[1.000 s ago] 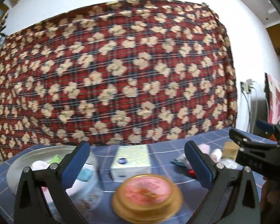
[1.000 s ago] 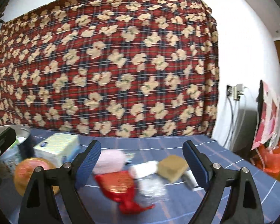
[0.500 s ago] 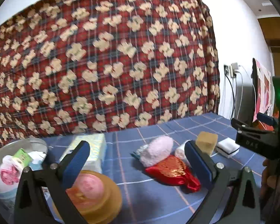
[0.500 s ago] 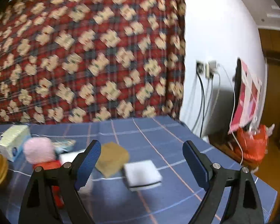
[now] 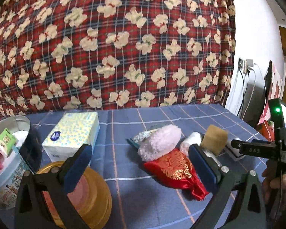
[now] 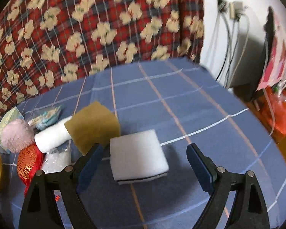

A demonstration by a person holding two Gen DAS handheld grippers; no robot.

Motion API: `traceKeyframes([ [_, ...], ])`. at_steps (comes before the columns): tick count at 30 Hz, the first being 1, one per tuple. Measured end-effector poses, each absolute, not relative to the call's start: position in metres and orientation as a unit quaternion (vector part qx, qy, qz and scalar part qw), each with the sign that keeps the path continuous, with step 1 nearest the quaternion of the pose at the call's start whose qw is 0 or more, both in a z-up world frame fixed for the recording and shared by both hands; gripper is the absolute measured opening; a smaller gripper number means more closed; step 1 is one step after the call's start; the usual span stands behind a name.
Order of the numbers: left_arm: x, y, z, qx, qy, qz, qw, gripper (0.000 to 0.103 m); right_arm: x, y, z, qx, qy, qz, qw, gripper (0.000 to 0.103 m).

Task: Organize soft objects
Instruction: 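Grasp the white foam block with the right gripper while the left grasps the pink fluffy ball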

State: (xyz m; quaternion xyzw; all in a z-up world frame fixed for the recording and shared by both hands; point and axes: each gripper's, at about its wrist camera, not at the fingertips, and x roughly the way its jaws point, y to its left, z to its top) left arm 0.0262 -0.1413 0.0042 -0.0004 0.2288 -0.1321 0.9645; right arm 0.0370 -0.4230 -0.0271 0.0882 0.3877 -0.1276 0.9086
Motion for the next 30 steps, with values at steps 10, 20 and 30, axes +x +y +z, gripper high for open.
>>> traceKeyframes([
  [10, 0.055, -0.169, 0.001, 0.048, 0.274, -0.144, 0.95, 0.103, 0.059, -0.424, -0.04, 0.076, 0.431, -0.109, 0.892, 0.061],
  [20, 0.097, -0.188, -0.004, 0.062, 0.295, -0.127, 0.945, 0.101, 0.02, -0.433, -0.01, 0.125, 0.311, -0.104, 0.936, 0.06],
  [30, 0.114, -0.187, -0.017, 0.033, 0.343, -0.175, 0.922, 0.033, 0.01, -0.434, -0.001, 0.133, 0.277, -0.114, 0.945, 0.06],
])
